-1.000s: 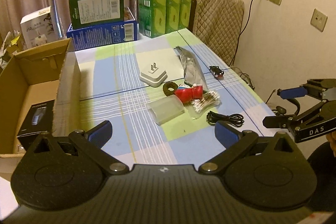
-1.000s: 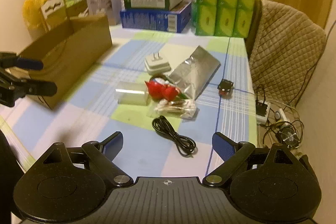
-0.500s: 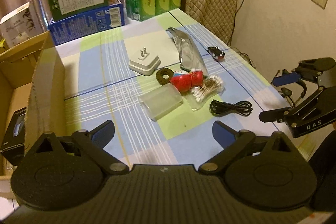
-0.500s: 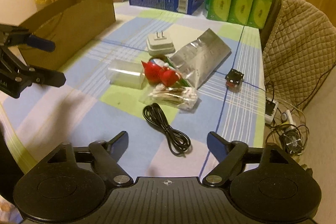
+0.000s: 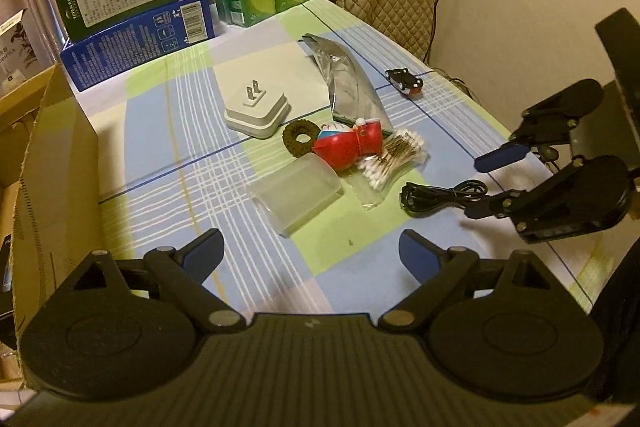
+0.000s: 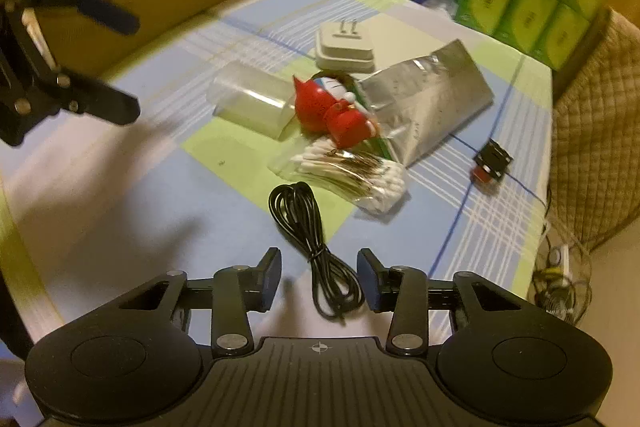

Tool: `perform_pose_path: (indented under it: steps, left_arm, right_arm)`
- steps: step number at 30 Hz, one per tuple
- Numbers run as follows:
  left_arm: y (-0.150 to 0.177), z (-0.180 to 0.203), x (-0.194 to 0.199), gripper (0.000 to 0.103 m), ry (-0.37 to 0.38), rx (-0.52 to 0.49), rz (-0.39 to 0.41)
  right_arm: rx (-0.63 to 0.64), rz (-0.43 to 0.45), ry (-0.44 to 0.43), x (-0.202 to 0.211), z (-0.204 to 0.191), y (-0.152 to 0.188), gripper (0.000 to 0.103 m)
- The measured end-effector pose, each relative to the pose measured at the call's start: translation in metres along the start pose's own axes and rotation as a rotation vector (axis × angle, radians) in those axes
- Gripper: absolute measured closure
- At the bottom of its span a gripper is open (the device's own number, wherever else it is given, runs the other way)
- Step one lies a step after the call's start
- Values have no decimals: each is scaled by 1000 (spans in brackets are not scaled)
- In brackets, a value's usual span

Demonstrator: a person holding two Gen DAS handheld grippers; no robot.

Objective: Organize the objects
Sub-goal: 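Grasp the coiled black cable with the right tool, then grasp the clear plastic cylinder with the left tool while the right tool holds the cable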

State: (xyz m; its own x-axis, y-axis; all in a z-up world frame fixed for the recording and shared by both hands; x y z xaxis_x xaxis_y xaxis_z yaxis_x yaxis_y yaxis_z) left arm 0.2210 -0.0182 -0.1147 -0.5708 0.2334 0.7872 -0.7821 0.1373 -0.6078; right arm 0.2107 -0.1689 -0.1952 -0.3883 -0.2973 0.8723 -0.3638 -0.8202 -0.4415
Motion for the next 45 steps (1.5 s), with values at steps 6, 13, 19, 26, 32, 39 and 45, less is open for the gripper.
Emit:
perform_pose_path:
  steps: [6, 13, 19, 26, 32, 39, 45]
  left_arm:
    - [-2, -2, -12, 11, -1, -8, -9]
    - [0, -3, -26, 12, 2, -25, -30]
    - [-8, 0, -39, 13, -5, -72, -31]
    - [-25, 8, -69, 19, 7, -163, -54]
    - [-32, 13, -96, 23, 17, -226, -100]
    - [-30, 18, -115, 37, 47, -256, -150]
    - [-15, 6, -108, 56, 59, -162, -203]
  right_arm:
    - [99, -34, 8, -21, -6, -3, 81]
    - [-27, -52, -39, -24, -3, -5, 92]
    - [-311, -10, -80, -8, 14, -6, 92]
    - [-430, 22, -76, 3, 24, -9, 92]
    - [-447, 17, -67, 4, 23, -6, 92]
    - [-510, 22, -69, 5, 26, -3, 93]
    - [-569, 40, -75, 4, 23, -2, 93]
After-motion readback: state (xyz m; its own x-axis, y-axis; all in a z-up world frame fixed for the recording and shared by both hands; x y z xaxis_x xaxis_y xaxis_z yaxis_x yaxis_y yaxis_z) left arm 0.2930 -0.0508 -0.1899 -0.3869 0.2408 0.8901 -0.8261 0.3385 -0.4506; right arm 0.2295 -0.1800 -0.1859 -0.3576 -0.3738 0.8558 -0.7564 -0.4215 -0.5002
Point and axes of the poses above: each gripper's, at about its wrist camera, not at the fingertips, and x roughly against the way its jaws point, z to its right, y to its underside, the point moved 8 cm from there along -x, roughly the way its jaws point, and after that the axes turned 11 degrees about x, right-handed, at the moved point
